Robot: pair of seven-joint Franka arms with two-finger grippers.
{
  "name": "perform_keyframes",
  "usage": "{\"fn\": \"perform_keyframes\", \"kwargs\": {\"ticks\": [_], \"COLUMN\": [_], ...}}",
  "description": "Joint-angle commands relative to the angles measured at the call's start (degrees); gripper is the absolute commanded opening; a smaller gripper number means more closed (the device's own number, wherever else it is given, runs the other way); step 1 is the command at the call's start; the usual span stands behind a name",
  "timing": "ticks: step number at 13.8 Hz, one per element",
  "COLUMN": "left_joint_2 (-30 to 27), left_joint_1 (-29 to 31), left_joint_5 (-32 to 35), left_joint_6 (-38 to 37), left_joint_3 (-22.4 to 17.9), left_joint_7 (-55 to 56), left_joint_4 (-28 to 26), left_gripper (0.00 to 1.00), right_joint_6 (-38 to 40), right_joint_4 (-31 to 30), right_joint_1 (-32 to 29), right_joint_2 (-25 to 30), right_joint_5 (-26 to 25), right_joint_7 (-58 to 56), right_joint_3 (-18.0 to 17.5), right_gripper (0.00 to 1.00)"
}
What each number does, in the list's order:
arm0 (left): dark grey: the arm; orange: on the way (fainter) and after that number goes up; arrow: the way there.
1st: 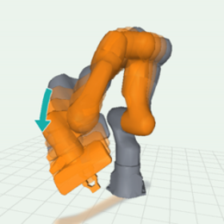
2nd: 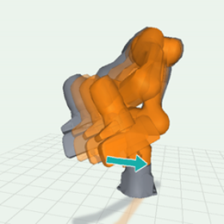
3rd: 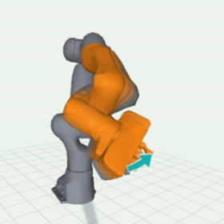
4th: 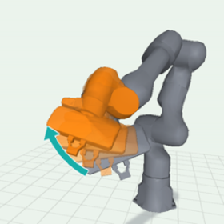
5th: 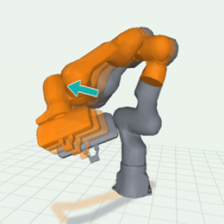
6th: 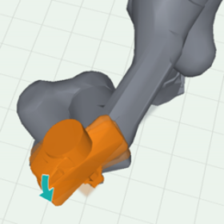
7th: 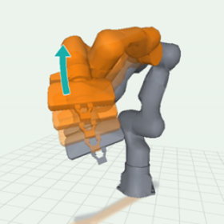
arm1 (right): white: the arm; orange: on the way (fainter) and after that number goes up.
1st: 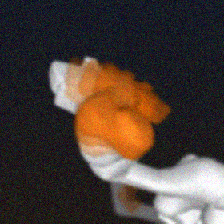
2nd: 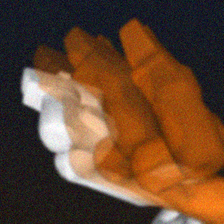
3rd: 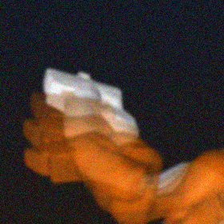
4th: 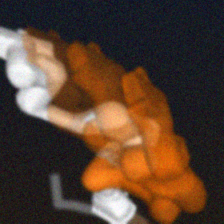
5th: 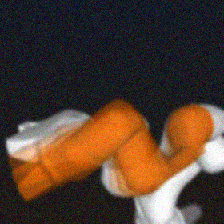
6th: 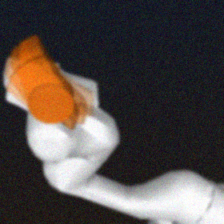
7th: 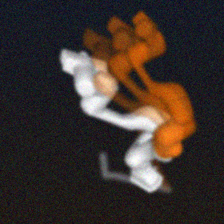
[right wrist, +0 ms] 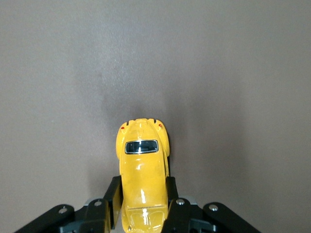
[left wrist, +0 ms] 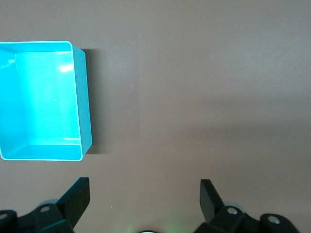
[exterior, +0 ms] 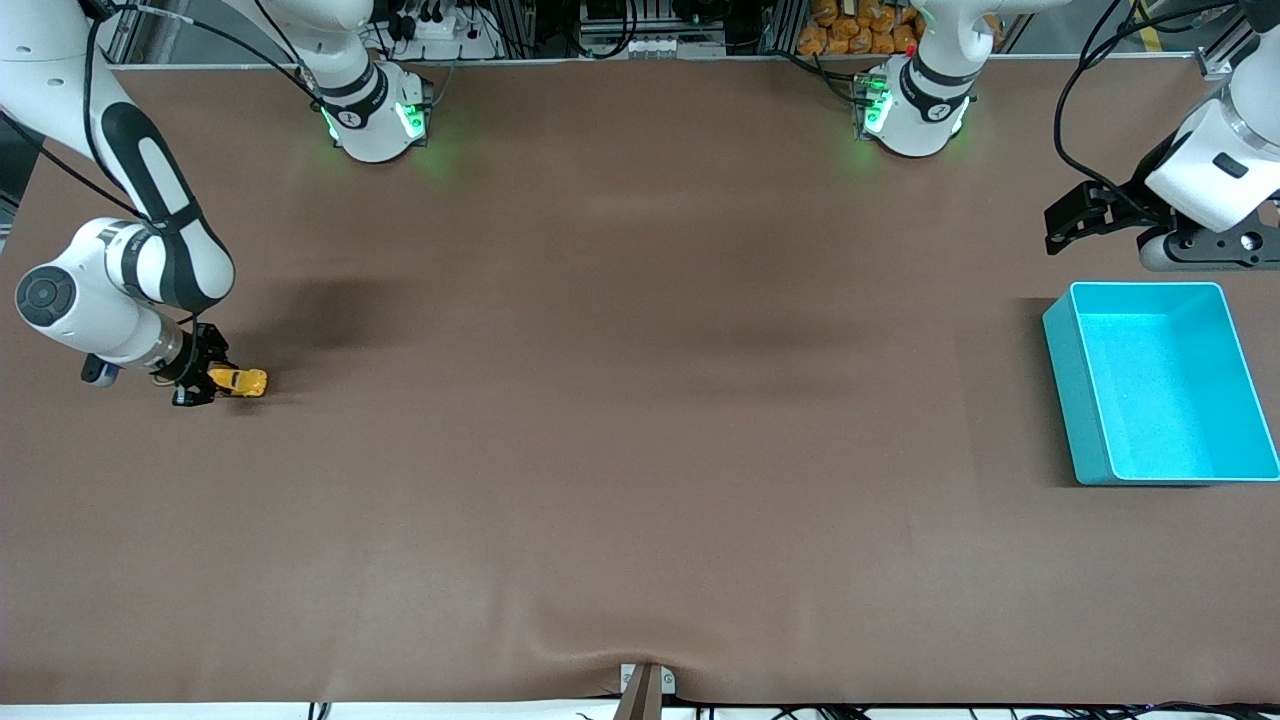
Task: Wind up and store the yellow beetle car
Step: 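Drag the held car backward along the table with the right gripper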
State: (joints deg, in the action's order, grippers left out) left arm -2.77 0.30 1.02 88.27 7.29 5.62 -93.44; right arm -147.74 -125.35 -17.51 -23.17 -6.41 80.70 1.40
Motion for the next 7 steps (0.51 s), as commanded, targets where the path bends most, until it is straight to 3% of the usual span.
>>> {"fn": "perform_keyframes", "kwargs": {"ticks": [1,7], "left_joint_2": [0.2,0.2], "left_joint_1": [0.4,0.4], "left_joint_5": [-0.4,-0.4], "left_joint_6": [0.1,0.1], "left_joint_3": [0.3,0.2], "left_joint_7": [-0.3,-0.3], "left_joint_4": [0.7,0.7], "left_gripper": [1.00,1.00], "right_joint_6": [-1.3,-1.5], "right_joint_4": [1.6,2.1], "right_joint_1": [-2.4,-3.9], "right_joint_2": [-4.9,-5.3], "right_joint_5": [-2.2,-2.3], "right_joint_7": [-1.9,-3.2], "right_joint_3": [-0.3,-0.2], "right_gripper": [0.16,0.16]}}
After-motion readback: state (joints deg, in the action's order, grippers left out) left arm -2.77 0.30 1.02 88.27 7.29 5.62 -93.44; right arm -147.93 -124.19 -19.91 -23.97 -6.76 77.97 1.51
